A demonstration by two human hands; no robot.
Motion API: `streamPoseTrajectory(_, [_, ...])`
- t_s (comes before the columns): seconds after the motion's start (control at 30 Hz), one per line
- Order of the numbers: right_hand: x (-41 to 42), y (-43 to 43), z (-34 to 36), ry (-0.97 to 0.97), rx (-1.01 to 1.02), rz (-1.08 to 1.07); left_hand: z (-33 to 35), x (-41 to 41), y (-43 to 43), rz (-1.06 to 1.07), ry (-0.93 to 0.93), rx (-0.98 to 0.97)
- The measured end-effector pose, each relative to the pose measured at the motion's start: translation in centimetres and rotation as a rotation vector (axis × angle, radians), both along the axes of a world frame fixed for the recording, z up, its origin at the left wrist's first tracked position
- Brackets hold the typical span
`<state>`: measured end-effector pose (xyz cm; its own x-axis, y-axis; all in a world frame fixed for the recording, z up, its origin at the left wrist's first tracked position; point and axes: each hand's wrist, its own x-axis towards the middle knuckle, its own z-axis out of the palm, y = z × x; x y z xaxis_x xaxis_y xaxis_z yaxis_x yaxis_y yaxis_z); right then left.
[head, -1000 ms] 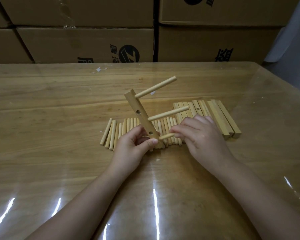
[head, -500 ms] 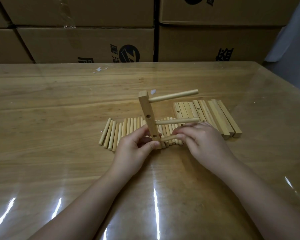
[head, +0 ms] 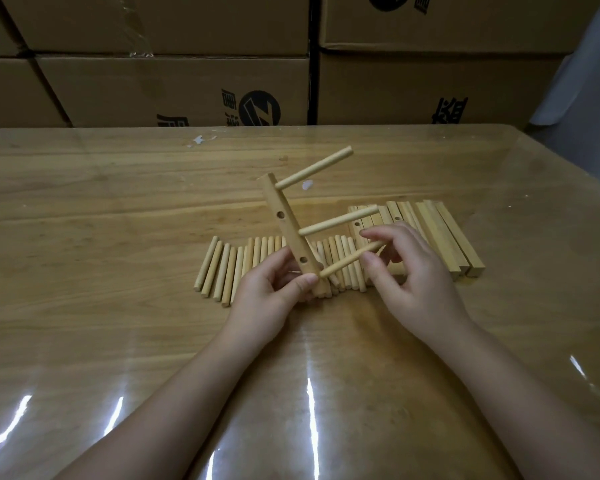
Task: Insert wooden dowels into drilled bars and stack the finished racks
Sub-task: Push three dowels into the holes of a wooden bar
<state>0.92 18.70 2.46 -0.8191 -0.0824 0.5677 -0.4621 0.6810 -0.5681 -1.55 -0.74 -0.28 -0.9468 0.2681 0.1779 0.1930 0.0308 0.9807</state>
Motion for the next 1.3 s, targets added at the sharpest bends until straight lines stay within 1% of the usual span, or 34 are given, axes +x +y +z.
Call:
streamPoseTrajectory(0.1, [-0.1,0.2,0.0,-0.057,-0.15,0.013,0.0,0.0,0.0,-0.033,-0.067,0.077])
streamPoseTrajectory(0.23, [-0.3,0.4,0.4,-0.223,-0.419,0.084,0.0,-0.1,-0.1,-0.048,-0.124,0.157])
streamPoseTrajectory(0.3, [-0.4,0.4,0.4,-0.276,-0.485,0.117,-0.1,-0.3,-0.2,-0.046,-0.15,0.186])
streamPoseTrajectory(0.37, [-0.5,0.5,0.4,-0.293,-0.504,0.126,-0.2,-0.4,-0.3,-0.043,-0.169,0.199])
streamPoseTrajectory(0.67, [-0.3,0.5,0.4,-0.217,-0.462,0.107,-0.3,-0.4,-0.5,-0.048,-0.137,0.17])
streamPoseTrajectory(0.77, [-0.4,0.7,0.5,-0.228,-0.432,0.103,-0.3,-0.2,-0.4,-0.066,-0.103,0.112])
streamPoseTrajectory(1.0, [-0.4,0.9,0.8,-0.314,-0.451,0.172,-0.4,-0.5,-0.4,-0.036,-0.147,0.171])
streamPoseTrajectory(1.13, [-0.2,0.8,0.7,-0.375,-0.357,0.22,-0.3,-0.5,-0.4,-0.043,-0.15,0.207])
streamPoseTrajectory(1.23, [-0.3,1.4,0.9,-0.416,-0.321,0.225,-0.4,-0.5,-0.5,-0.057,-0.147,0.197])
streamPoseTrajectory(1.3, [-0.4,1.9,1.1,-0.45,-0.193,0.236,-0.5,-0.5,-0.5,-0.069,-0.138,0.185])
